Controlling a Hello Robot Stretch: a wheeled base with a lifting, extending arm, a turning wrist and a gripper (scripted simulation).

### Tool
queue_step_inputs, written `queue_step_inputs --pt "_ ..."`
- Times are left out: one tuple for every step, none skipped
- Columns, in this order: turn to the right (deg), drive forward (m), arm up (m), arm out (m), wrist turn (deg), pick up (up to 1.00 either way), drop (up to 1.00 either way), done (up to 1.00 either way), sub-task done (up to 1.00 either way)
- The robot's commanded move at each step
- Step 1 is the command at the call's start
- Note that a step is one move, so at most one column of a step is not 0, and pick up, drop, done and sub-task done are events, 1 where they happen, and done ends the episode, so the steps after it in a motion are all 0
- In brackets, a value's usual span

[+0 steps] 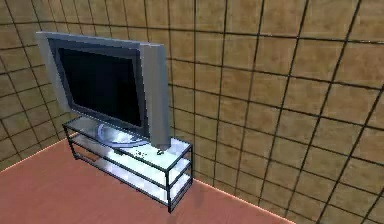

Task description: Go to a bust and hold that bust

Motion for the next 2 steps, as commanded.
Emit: queue_step_inputs --pt "45.0 0.00 0.00 0.00 0.0 0.00 0.00 0.00 0.00" --pt "45.0 0.00 0.00 0.00 0.0 0.00 0.00 0.00 0.00"
